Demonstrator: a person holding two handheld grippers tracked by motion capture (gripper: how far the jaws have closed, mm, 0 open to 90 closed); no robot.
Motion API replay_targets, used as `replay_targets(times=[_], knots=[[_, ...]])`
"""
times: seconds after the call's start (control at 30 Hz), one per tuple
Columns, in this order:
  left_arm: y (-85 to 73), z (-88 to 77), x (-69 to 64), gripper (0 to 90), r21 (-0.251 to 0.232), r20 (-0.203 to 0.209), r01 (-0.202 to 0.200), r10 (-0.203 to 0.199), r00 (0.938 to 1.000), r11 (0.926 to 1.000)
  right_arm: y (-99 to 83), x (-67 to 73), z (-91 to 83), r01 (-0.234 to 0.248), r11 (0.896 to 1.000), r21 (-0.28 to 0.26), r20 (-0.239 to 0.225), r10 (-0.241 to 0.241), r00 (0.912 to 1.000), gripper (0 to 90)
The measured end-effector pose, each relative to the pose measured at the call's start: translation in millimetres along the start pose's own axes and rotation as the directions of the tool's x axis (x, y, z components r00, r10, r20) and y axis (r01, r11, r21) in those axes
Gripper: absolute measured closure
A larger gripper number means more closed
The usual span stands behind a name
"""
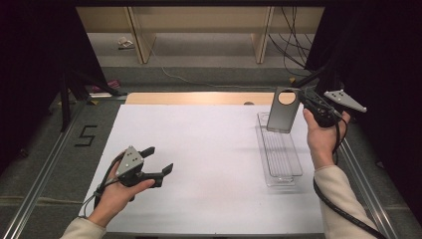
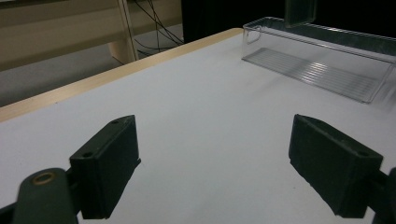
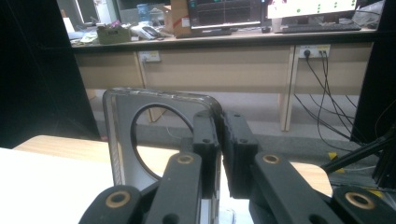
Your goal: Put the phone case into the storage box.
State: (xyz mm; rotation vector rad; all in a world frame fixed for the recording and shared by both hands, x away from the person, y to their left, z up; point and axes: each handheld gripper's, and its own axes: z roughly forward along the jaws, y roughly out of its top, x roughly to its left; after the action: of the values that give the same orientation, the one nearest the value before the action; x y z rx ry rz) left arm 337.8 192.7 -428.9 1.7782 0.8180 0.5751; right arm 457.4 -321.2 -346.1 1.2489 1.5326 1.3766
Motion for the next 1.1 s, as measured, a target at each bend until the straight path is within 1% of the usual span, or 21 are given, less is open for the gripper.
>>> replay_targets(times=[1.1], knots=[[-1.1, 1.1, 0.2, 15.5, 0.003, 0.002, 0.0, 0.0, 1.0, 1.0, 2.1, 2.8, 8.3, 0.009, 1.0, -0.002, -0.006, -0.009, 0.9999, 84.7]])
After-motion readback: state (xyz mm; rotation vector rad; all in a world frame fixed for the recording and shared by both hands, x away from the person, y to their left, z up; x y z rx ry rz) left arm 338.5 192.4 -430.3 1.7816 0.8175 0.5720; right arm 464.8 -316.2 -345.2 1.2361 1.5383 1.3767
